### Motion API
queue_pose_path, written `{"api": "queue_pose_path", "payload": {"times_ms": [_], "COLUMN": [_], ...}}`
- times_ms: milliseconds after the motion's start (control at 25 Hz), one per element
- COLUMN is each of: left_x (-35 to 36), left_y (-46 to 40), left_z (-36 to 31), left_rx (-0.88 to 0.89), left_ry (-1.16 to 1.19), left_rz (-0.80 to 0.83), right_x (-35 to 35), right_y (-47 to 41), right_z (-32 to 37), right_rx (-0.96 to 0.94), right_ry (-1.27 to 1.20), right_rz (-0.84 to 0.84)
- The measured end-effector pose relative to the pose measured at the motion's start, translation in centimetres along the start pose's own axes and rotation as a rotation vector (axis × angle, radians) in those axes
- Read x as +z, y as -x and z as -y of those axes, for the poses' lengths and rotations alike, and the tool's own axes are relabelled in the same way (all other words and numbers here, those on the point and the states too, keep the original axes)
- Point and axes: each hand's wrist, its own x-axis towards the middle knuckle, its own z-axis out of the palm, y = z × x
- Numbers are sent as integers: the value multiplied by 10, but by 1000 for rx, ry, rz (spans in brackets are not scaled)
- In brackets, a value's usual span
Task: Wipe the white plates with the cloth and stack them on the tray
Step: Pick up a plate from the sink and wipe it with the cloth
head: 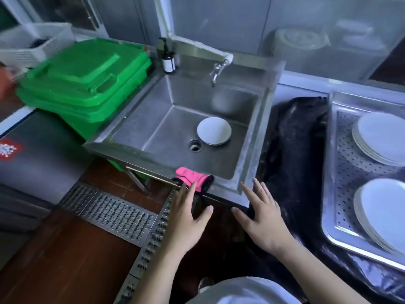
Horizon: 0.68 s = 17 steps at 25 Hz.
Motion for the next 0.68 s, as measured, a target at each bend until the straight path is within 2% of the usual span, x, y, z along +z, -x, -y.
{"api": "queue_pose_path", "payload": {"times_ms": [240, 400, 680], "left_x": [-26, -53, -80], "left_y": [-37, -102, -275], "left_z": [30, 46, 58], "left_rx": [-24, -122, -198], "left_ry": [3, -79, -144], "left_rz": [61, 117, 347], "right_x": [23, 43, 69], "right_y": [-60, -146, -314], "right_z": [27, 36, 3], "right_rx": [14, 82, 529], "right_ry": [-134, -272, -637], "right_rz": [67, 32, -47]}}
